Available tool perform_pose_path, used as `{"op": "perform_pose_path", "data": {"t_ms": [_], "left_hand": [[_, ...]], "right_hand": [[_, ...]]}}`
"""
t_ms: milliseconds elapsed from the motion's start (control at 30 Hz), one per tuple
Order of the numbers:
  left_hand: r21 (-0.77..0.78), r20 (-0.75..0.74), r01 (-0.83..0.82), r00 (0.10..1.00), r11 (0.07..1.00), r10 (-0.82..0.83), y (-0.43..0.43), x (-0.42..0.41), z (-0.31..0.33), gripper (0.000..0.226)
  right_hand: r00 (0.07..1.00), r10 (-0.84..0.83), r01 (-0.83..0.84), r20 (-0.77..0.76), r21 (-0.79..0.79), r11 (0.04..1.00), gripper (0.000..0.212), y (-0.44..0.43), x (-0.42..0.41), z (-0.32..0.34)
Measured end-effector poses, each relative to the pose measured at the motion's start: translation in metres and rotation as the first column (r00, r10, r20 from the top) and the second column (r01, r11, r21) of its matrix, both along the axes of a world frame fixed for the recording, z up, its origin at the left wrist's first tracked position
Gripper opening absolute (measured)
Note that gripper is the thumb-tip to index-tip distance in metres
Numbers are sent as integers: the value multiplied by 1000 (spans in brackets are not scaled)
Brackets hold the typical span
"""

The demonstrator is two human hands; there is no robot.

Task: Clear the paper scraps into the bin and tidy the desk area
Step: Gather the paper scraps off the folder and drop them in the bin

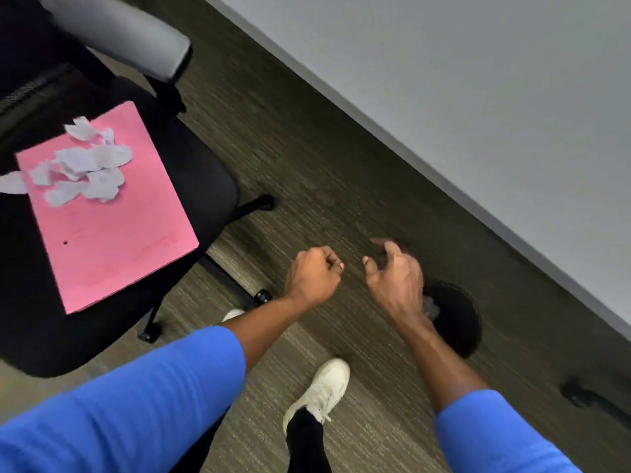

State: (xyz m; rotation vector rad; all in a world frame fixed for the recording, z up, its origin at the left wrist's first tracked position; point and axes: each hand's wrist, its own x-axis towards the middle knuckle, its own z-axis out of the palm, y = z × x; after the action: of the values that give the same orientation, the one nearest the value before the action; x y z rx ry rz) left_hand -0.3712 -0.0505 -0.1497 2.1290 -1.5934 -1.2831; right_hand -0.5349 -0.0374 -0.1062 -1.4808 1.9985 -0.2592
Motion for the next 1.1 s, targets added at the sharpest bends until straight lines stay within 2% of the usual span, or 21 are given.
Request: {"op": "perform_pose_path", "data": {"t_ms": [233,333,500,600,700,800,967,1100], "left_hand": [[-123,53,-142,987,982,149,-26,121,51,11],[-186,21,-215,975,959,222,-32,175,72,7],[-383,49,-332,925,862,378,-34,264,101,10],[-495,157,-290,898,819,412,-34,319,108,12],[-527,291,-225,858,820,422,-36,368,105,30],[-482,357,-215,837,849,414,-40,408,97,56],[-311,450,-129,853,942,265,-54,449,75,106],[-243,497,24,862,970,103,-68,462,65,119]], "right_hand": [[981,180,-168,73,-152,974,38,-42,96,31],[966,240,-218,95,-198,956,39,-56,141,39],[918,382,-344,108,-264,901,50,-75,219,47],[876,465,-421,132,-264,868,61,-89,262,48],[831,538,-504,139,-221,835,75,-104,302,47],[809,580,-553,98,-210,806,87,-118,337,45],[780,625,-609,33,-191,770,100,-136,387,39],[721,690,-690,-61,-156,707,105,-151,417,36]]}}
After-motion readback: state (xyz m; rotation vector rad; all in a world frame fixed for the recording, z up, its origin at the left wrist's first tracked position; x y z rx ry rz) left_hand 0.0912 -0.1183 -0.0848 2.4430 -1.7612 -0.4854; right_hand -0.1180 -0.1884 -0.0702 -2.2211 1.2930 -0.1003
